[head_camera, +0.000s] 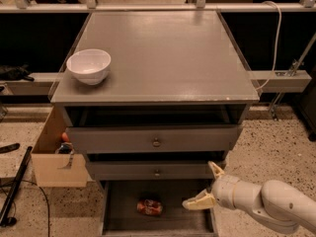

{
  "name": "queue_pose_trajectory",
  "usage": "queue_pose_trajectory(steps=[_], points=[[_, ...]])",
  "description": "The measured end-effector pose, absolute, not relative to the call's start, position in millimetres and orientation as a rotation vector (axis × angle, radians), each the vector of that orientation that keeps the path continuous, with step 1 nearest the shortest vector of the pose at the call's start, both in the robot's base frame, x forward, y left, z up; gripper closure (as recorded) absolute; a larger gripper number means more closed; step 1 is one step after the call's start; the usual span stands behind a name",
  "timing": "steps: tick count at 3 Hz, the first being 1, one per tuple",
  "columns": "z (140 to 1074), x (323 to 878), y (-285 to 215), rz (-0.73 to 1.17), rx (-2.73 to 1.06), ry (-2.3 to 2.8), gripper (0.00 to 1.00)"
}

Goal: Pick coke can from bottom drawer and place on counter

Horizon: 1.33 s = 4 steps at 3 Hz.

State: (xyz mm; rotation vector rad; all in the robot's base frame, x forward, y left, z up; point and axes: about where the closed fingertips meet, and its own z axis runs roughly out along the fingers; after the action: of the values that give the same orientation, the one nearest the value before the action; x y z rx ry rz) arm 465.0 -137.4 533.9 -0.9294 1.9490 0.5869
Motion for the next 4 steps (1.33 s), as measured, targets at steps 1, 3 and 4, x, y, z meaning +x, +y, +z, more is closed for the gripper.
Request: queue_pose_trajectory(steps=[1, 3, 4], points=[[503.5, 463.7, -126.2, 0.598, -1.016, 1.973, 0.00], [386.0, 487.6, -134.5, 0.575, -1.106, 2.127, 0.00], [381.9, 491.3, -125.4, 0.601, -1.133, 2.108, 0.00]])
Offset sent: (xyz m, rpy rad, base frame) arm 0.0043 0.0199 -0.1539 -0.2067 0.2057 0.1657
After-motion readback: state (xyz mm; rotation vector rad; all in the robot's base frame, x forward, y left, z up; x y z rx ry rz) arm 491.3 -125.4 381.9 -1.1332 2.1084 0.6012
